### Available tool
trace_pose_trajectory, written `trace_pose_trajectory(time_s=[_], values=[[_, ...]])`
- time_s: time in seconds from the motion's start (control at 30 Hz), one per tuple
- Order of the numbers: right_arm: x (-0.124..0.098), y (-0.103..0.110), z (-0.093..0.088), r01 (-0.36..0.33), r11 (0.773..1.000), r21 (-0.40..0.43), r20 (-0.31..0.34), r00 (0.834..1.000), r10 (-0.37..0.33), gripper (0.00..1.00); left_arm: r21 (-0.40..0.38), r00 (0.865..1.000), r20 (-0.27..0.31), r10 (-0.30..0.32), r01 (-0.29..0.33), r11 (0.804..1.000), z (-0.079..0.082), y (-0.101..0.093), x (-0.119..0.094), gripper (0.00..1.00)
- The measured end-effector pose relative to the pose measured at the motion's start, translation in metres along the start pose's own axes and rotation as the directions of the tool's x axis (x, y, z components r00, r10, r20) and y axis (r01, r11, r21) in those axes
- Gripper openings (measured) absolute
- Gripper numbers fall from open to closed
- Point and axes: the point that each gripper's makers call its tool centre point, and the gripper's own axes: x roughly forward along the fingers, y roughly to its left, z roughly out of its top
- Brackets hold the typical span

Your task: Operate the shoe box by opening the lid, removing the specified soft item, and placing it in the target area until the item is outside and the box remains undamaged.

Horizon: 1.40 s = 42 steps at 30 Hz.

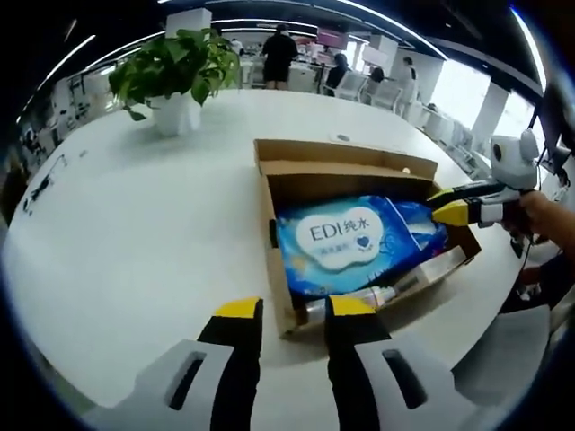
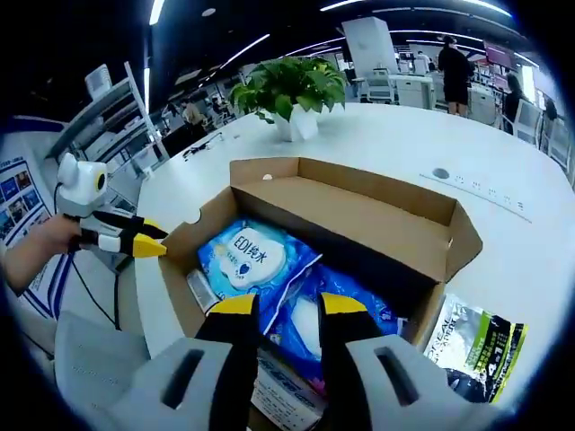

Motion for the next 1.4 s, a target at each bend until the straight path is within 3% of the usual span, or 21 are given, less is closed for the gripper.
trace_pose_trajectory(time_s=[0.17,0.57,0.9,1.13,1.4], values=[[0.013,0.0,-0.002,-0.004,1.0,-0.016,-0.029,1.0,0.004,0.22,-0.003,1.0,-0.003,0.012,-0.012,1.0,-0.002,0.002,0.002,0.16],[0.036,0.001,-0.01,-0.013,1.0,-0.017,-0.086,0.996,0.011,0.2,-0.027,1.0,-0.006,0.01,-0.01,1.0,-0.005,0.003,0.004,0.13],[0.051,0.005,-0.014,-0.007,1.0,-0.016,-0.103,0.995,0.005,0.07,-0.038,1.0,-0.005,0.003,-0.003,0.999,-0.005,0.001,0.004,0.1],[0.049,0.006,-0.013,0.012,1.0,0.005,-0.102,0.995,-0.011,0.0,-0.031,1.0,-0.005,0.002,-0.002,1.0,-0.004,-0.001,0.005,0.13],[0.038,0.001,-0.007,0.042,0.999,-0.001,-0.073,0.996,-0.042,0.0,0.008,1.0,-0.007,-0.01,0.01,1.0,-0.001,-0.004,0.005,0.21]])
